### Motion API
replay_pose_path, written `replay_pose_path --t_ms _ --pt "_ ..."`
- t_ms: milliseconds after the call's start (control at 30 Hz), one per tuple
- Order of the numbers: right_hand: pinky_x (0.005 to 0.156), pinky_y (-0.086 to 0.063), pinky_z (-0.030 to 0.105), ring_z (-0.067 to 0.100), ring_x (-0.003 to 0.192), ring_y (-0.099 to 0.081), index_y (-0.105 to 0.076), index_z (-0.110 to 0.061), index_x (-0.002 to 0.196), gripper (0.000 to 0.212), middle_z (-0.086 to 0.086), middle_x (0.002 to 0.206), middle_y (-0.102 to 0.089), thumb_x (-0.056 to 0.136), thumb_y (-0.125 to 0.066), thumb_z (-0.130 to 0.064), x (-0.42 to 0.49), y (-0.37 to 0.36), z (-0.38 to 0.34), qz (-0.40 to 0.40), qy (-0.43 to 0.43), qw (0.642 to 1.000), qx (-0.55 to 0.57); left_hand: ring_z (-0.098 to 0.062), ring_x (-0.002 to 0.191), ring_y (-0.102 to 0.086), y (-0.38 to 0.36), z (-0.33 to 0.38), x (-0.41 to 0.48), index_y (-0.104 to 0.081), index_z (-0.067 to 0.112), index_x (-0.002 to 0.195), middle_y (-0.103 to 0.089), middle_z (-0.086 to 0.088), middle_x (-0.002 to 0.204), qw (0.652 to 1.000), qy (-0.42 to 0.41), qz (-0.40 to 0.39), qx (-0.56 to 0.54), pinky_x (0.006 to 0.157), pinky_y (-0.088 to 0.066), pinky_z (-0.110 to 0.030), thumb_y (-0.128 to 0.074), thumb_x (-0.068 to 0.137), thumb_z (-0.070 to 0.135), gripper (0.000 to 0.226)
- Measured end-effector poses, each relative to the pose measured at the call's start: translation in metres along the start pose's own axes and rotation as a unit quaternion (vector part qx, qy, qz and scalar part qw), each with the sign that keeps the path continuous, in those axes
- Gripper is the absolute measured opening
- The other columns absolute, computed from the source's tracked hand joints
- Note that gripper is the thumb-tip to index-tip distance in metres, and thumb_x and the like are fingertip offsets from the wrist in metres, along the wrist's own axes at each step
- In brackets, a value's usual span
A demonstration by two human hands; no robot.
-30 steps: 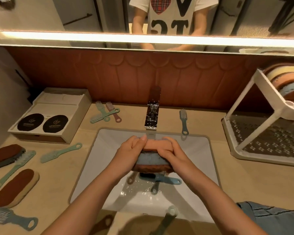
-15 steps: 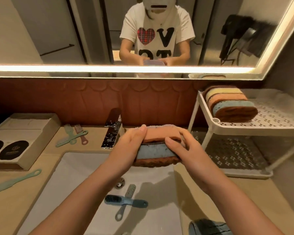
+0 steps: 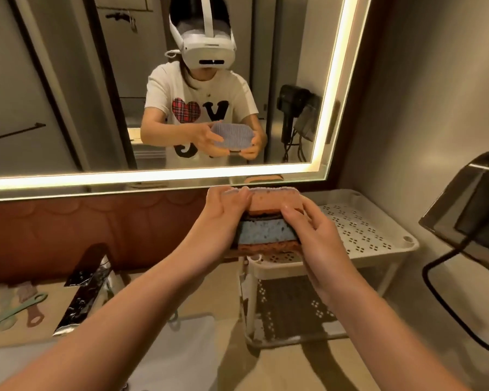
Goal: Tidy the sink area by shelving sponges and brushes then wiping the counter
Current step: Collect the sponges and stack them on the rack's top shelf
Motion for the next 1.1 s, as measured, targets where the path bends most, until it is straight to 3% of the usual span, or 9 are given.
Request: replay_pose_path --t_ms 67,133,200,333,433,533,633,900,1100 --pt "0.072 -0.058 0.029 0.014 0.095 -0.067 -0.058 -0.03 0.116 0.029 0.001 0.107 -0.067 0.088 -0.055 -0.035 0.013 0.014 0.001 0.016 0.004 1.0 0.008 0.0 0.085 -0.061 -0.014 -0.002 0.015 -0.032 0.023 0.124 -0.051 0.004 0.105 0.999 0.033 0.001 -0.029 0.054 -0.05 -0.011 -0.036 0.095 0.043 0.035" --pt "0.069 -0.057 0.027 0.014 0.095 -0.067 -0.057 -0.027 0.118 0.03 0.003 0.108 -0.067 0.089 -0.054 -0.033 0.026 0.031 0.001 0.036 0.01 0.999 0.015 -0.014 0.104 -0.057 -0.029 -0.002 0.032 -0.029 0.026 0.13 -0.049 -0.002 0.119 0.998 0.047 0.004 -0.036 0.073 -0.056 -0.026 -0.035 0.096 0.044 0.039" --pt "0.069 -0.056 0.026 0.016 0.097 -0.067 -0.056 -0.023 0.12 0.031 0.005 0.11 -0.066 0.091 -0.053 -0.03 0.041 0.049 0.001 0.062 0.012 0.997 0.036 -0.019 0.115 -0.05 -0.042 -0.005 0.049 -0.03 0.024 0.133 -0.045 -0.004 0.129 0.998 0.055 0.022 -0.02 0.092 -0.049 -0.036 -0.035 0.096 0.046 0.043" --pt "0.074 -0.053 0.028 0.02 0.1 -0.063 -0.058 -0.018 0.117 0.026 0.011 0.111 -0.064 0.093 -0.05 -0.026 0.064 0.084 0.008 0.136 -0.004 0.985 0.105 -0.022 0.133 -0.033 -0.062 -0.018 0.069 -0.029 0.018 0.141 -0.035 -0.005 0.146 0.992 0.032 0.031 0.114 0.11 -0.028 -0.039 -0.026 0.099 0.037 0.046" --pt "0.078 -0.053 0.031 0.02 0.099 -0.062 -0.055 -0.016 0.122 0.031 0.012 0.115 -0.062 0.093 -0.051 -0.027 0.079 0.106 0.017 0.202 -0.017 0.974 0.101 -0.018 0.143 -0.015 -0.075 -0.031 0.076 -0.019 0.019 0.148 -0.019 -0.002 0.156 0.956 -0.008 -0.015 0.294 0.114 -0.012 -0.037 -0.027 0.099 0.038 0.053" --pt "0.091 -0.052 0.043 0.023 0.102 -0.061 -0.056 -0.02 0.12 0.031 0.012 0.117 -0.062 0.091 -0.054 -0.032 0.091 0.126 0.027 0.242 -0.027 0.968 0.063 -0.013 0.146 0.002 -0.082 -0.051 0.08 -0.01 0.025 0.149 -0.004 0.004 0.159 0.903 -0.04 -0.051 0.424 0.116 0.0 -0.035 -0.025 0.097 0.049 0.06" --pt "0.092 -0.051 0.047 0.026 0.103 -0.061 -0.055 -0.023 0.121 0.035 0.012 0.116 -0.062 0.088 -0.058 -0.034 0.1 0.139 0.037 0.262 -0.042 0.964 0.022 -0.011 0.145 0.007 -0.083 -0.067 0.077 -0.006 0.026 0.149 0.002 0.003 0.159 0.9 -0.029 -0.044 0.433 0.116 0.002 -0.032 -0.023 0.097 0.05 0.061" --pt "0.087 -0.053 0.039 0.025 0.099 -0.062 -0.053 -0.016 0.127 0.043 0.011 0.116 -0.062 0.087 -0.062 -0.027 0.122 0.152 0.053 0.268 -0.118 0.956 0.007 -0.011 0.145 0.008 -0.084 -0.068 0.075 -0.01 0.027 0.149 0.003 0.003 0.159 0.91 -0.031 -0.024 0.413 0.116 0.001 -0.029 -0.026 0.098 0.045 0.057" --pt "0.088 -0.05 0.039 0.027 0.105 -0.057 -0.039 -0.01 0.129 0.056 0.011 0.118 -0.055 0.084 -0.066 -0.031 0.142 0.153 0.052 0.254 -0.126 0.956 -0.076 -0.008 0.145 0.006 -0.084 -0.069 0.076 -0.007 0.026 0.149 0.002 0.005 0.159 0.911 -0.035 -0.037 0.408 0.117 0.001 -0.028 -0.025 0.098 0.045 0.058"
Point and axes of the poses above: each hand's wrist, its own x-axis towards the middle knuckle, its own y-axis out of the back of the hand, z = x × y, the point moved 4 cm from there along x, towards the middle knuckle
